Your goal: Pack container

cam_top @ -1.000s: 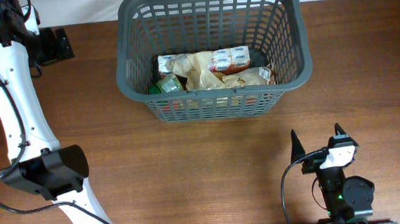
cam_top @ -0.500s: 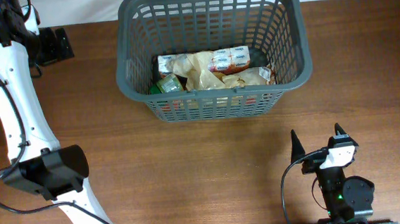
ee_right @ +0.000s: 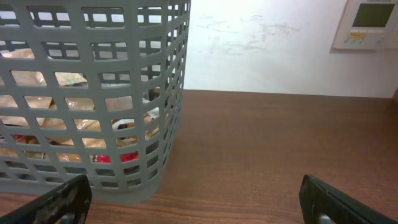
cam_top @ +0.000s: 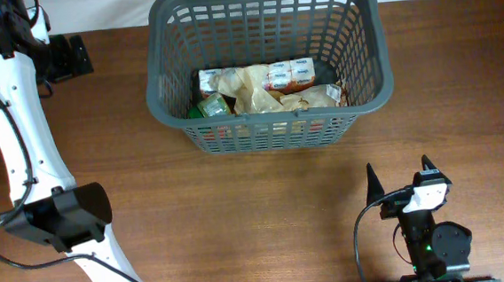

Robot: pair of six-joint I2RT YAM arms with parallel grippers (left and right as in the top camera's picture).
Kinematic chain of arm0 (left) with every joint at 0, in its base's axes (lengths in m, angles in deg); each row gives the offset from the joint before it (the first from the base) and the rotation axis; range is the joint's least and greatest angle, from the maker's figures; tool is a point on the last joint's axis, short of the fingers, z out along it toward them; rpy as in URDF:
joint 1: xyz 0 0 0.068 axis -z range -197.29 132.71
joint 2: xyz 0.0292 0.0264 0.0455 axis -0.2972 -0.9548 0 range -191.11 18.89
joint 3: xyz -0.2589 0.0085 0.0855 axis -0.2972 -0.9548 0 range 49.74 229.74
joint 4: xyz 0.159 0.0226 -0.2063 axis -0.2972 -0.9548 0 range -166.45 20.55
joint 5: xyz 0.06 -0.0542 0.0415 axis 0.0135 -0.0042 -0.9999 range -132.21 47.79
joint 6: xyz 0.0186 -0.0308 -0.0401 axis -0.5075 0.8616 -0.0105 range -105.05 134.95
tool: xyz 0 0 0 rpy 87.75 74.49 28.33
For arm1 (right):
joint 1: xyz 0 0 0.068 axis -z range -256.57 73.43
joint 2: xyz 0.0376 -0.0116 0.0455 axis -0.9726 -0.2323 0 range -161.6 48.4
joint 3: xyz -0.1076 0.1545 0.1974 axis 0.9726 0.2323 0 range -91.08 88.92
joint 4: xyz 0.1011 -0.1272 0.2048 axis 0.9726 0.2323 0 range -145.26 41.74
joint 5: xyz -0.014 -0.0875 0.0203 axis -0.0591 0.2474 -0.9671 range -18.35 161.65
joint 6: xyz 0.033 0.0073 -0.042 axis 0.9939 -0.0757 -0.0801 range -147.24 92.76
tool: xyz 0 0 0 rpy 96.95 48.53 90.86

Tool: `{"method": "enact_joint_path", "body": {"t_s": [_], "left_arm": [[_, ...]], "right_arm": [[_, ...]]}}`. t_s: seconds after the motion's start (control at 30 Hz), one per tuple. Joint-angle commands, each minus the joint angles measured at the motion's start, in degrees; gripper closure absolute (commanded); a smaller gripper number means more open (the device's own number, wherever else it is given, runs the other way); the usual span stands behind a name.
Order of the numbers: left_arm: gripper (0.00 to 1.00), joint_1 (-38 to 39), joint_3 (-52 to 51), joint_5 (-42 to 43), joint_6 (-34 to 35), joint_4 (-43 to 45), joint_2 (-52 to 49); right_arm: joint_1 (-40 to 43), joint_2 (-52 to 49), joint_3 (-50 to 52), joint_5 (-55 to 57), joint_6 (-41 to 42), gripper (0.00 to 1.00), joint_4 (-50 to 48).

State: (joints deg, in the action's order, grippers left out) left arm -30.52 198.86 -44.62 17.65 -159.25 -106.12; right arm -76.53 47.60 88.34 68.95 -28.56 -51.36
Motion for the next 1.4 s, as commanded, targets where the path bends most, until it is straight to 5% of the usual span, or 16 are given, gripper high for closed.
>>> {"method": "enact_joint_path", "body": {"t_s": [0.0, 0.5, 0.6, 0.7, 0.9, 1.17, 1.37], "left_arm": [[0.01, 1.97, -1.55, -0.39, 0.52, -0.02, 8.15], [0.01, 4.72, -48.85, -0.46, 0.5, 1.79, 52.06], [0.01, 4.74, -57.4, -0.35, 0.55, 13.6, 60.33], [0.01, 6.14, -69.16, 0.02, 0.52, 35.8, 71.23], [0.01, 8.81, -90.18, -0.02, 0.52, 60.35, 92.98], [0.01, 10.27, -109.33, -0.2, 0.52, 63.52, 111.67], [0.01, 10.58, -118.46, -0.2, 0.55, 66.42, 115.65]], "right_arm": [[0.37, 0.61, 0.26, -0.33, 0.07, 0.01, 0.33], [0.37, 0.61, 0.26, -0.33, 0.04, 0.01, 0.33], [0.37, 0.61, 0.26, -0.33, 0.07, 0.01, 0.33], [0.37, 0.61, 0.26, -0.33, 0.07, 0.01, 0.33], [0.37, 0.61, 0.26, -0.33, 0.04, 0.01, 0.33], [0.37, 0.61, 0.26, -0.33, 0.07, 0.01, 0.33], [0.37, 0.61, 0.26, -0.33, 0.07, 0.01, 0.33]]}}
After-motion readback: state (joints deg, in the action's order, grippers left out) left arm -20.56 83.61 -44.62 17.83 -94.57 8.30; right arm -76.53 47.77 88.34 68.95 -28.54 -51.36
